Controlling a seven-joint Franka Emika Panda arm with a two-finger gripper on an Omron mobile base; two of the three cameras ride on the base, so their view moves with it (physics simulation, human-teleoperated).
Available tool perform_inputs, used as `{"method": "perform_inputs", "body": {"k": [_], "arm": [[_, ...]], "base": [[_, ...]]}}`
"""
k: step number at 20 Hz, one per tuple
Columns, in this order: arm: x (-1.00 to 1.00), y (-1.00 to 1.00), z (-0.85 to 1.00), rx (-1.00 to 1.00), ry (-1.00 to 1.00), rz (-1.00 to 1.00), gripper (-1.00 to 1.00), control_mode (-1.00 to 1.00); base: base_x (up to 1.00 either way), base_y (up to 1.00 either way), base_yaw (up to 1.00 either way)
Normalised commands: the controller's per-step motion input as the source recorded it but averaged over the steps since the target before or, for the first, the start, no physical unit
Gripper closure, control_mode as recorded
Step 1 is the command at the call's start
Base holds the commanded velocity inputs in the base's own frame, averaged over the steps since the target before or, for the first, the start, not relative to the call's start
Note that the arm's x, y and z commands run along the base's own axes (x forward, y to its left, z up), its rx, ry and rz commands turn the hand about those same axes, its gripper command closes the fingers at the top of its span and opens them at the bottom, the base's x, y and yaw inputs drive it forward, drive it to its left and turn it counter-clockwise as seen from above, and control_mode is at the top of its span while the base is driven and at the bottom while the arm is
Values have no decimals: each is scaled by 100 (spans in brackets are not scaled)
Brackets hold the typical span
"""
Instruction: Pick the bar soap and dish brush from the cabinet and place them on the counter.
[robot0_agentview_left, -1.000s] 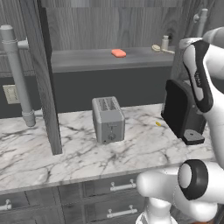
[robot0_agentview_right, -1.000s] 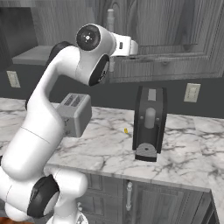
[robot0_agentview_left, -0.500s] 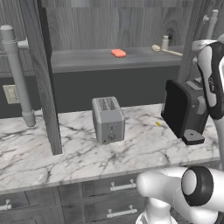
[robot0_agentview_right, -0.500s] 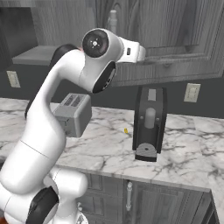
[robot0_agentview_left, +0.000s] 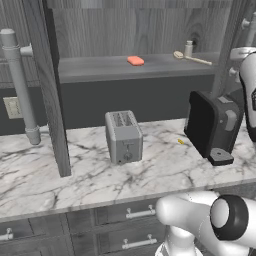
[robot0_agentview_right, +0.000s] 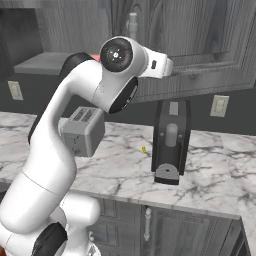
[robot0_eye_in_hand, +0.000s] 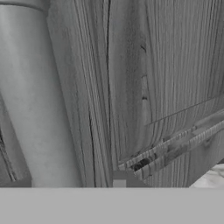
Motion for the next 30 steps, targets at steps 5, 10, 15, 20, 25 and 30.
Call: {"method": "perform_inputs", "body": {"k": [5, 10, 15, 20, 25, 30], "arm": [[-32, -57, -6, 1, 0, 0, 100, -100], [-18, -36, 0, 0, -1, 0, 100, -100], [0, -14, 0, 0, -1, 0, 100, -100], [-1, 0, 0, 0, -1, 0, -100, -100], [-30, -17, 0, 0, -8, -3, -100, -100], [-55, -15, 3, 0, -10, -10, -100, -100]], "base": [[0, 0, 0], [0, 0, 0], [0, 0, 0], [0, 0, 0], [0, 0, 0], [0, 0, 0]]}}
